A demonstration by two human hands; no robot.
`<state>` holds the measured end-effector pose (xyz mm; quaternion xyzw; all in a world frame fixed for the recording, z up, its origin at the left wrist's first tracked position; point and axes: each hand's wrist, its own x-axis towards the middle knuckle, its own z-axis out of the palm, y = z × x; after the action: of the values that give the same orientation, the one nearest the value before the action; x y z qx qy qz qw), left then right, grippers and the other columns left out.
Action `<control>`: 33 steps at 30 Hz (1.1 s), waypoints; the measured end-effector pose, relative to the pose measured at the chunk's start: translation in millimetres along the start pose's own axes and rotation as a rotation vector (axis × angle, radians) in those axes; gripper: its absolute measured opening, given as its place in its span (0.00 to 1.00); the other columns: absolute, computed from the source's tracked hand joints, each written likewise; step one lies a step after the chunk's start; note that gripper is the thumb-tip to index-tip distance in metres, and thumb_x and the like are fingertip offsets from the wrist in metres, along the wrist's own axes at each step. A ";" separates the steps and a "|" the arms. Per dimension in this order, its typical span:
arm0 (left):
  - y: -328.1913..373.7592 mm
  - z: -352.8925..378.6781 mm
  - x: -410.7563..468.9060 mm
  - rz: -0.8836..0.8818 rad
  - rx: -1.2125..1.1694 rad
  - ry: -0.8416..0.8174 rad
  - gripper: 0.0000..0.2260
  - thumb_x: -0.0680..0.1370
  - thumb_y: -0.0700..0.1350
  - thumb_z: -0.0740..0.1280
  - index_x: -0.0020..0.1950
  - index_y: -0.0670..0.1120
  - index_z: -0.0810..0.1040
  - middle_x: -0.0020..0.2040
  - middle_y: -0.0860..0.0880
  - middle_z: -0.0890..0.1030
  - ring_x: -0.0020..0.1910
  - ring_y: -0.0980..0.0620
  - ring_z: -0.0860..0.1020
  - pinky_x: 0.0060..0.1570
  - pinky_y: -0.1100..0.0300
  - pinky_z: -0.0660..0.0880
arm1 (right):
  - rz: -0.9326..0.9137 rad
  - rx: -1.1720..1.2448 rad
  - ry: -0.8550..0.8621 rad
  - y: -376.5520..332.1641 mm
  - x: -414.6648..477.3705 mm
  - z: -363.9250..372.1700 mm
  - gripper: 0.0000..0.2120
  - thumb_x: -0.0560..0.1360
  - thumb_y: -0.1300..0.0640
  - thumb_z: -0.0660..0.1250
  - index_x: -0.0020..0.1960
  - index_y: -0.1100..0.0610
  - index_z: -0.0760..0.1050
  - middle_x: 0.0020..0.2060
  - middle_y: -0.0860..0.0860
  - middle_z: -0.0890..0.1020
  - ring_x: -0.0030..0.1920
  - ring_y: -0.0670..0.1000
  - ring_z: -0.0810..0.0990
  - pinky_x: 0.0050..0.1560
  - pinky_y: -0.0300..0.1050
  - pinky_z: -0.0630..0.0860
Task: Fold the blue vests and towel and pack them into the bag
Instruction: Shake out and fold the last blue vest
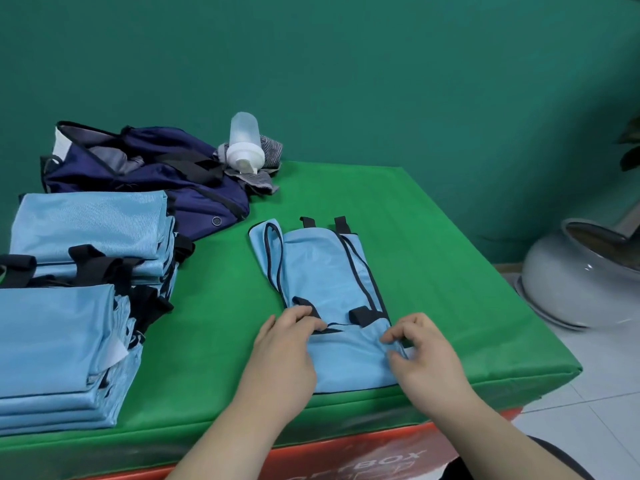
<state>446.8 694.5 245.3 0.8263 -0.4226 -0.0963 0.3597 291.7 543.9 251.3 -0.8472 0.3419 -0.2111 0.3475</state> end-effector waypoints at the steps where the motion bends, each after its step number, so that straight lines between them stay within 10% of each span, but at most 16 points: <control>1: 0.6 -2.0 0.2 0.013 -0.016 0.001 0.26 0.74 0.30 0.57 0.64 0.54 0.77 0.69 0.61 0.67 0.67 0.60 0.64 0.75 0.55 0.57 | -0.002 0.008 0.004 0.1 -0.6 -0.3 0.16 0.71 0.69 0.69 0.41 0.47 0.78 0.47 0.43 0.75 0.49 0.39 0.74 0.45 0.25 0.68; 8: -6.2 -34.2 4.7 -0.044 -0.097 0.002 0.16 0.79 0.40 0.63 0.61 0.60 0.76 0.66 0.66 0.68 0.62 0.60 0.71 0.62 0.63 0.66 | 0.004 0.001 0.048 -0.7 3.9 0.6 0.13 0.72 0.64 0.69 0.42 0.45 0.77 0.49 0.38 0.73 0.55 0.45 0.74 0.49 0.38 0.70; 15: -6.1 -53.9 11.8 -0.147 -0.065 -0.003 0.10 0.80 0.47 0.63 0.59 0.60 0.76 0.60 0.64 0.70 0.30 0.60 0.73 0.37 0.64 0.69 | -0.023 -0.036 0.076 -8.7 8.2 2.9 0.13 0.73 0.63 0.69 0.41 0.44 0.77 0.51 0.37 0.74 0.45 0.40 0.74 0.39 0.33 0.65; 22: -14.7 -68.8 29.3 -0.213 -0.099 0.037 0.09 0.80 0.49 0.63 0.58 0.59 0.76 0.58 0.62 0.70 0.32 0.59 0.74 0.38 0.59 0.70 | -0.143 -0.106 -0.083 -63.4 56.2 20.5 0.12 0.76 0.58 0.67 0.49 0.41 0.75 0.52 0.34 0.75 0.53 0.36 0.72 0.49 0.24 0.64; 33: -38.8 -78.6 56.5 -0.322 -0.164 0.160 0.08 0.79 0.50 0.62 0.57 0.59 0.76 0.56 0.59 0.72 0.44 0.58 0.76 0.46 0.57 0.73 | -0.051 -0.214 -0.106 -140.1 194.6 97.6 0.17 0.76 0.40 0.66 0.50 0.54 0.76 0.39 0.49 0.81 0.42 0.52 0.79 0.38 0.45 0.70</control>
<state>542.9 706.4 284.0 0.8561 -0.2456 -0.1208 0.4384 542.1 519.5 312.1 -0.8978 0.3222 -0.1372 0.2673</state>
